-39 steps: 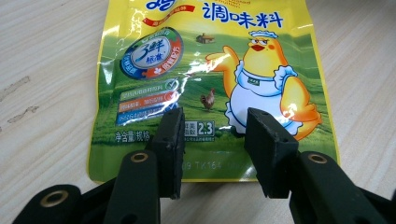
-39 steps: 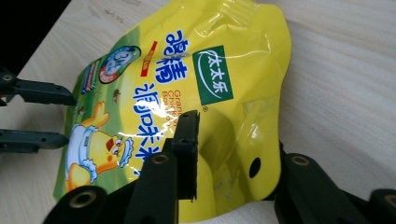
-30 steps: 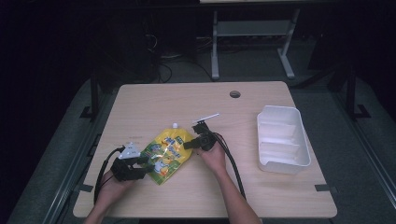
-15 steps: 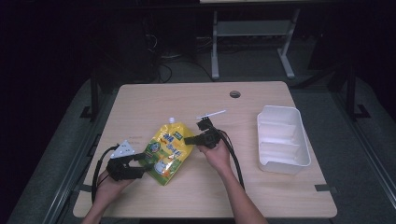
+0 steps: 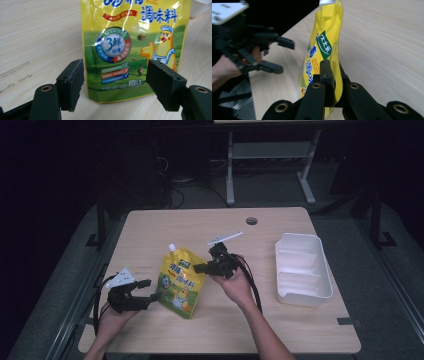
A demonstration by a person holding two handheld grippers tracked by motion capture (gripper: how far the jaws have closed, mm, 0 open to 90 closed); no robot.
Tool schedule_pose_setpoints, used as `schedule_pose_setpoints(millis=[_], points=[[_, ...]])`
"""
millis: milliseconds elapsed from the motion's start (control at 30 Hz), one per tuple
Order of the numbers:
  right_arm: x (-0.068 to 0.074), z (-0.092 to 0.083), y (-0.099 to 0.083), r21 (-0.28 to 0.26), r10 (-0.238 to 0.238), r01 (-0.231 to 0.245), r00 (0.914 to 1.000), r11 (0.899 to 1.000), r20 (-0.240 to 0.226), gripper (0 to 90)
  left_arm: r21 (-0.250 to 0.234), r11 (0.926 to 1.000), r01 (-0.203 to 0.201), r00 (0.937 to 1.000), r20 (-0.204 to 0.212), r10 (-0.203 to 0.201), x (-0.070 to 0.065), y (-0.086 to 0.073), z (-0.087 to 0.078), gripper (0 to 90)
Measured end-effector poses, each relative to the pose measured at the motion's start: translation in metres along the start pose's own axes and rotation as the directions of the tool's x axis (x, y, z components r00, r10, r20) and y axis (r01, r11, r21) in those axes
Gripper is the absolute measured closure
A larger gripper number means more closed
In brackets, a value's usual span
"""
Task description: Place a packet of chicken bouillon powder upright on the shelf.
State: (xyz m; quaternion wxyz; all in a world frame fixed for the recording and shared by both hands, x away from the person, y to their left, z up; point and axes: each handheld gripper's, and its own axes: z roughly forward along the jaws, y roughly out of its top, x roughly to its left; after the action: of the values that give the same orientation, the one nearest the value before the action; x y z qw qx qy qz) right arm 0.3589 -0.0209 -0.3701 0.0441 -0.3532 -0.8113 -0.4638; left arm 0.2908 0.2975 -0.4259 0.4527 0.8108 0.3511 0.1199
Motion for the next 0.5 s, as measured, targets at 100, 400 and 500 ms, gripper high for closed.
schedule_pose_setpoints(millis=[100, 400, 500], points=[[0.011, -0.006, 0.003, -0.008, -0.059, 0.059, 0.9979, 0.998, -0.025, 89.4, -0.014, 0.9999, 0.008, 0.9999, 0.010, -0.008, 0.001, 0.000, -0.001, 29.5], [0.041, -0.021, 0.009, 0.000, -0.206, 0.206, 0.9782, 0.979, -0.029, 89.6, -0.033, 0.9994, 0.005, 0.9990, 0.045, -0.004, -0.001, 0.001, -0.003, 28.3], [0.050, -0.025, 0.009, 0.009, -0.245, 0.245, 0.9690, 0.969, -0.033, 89.6, -0.046, 0.9990, 0.003, 0.9980, 0.063, 0.000, -0.001, 0.001, -0.003, 28.0]])
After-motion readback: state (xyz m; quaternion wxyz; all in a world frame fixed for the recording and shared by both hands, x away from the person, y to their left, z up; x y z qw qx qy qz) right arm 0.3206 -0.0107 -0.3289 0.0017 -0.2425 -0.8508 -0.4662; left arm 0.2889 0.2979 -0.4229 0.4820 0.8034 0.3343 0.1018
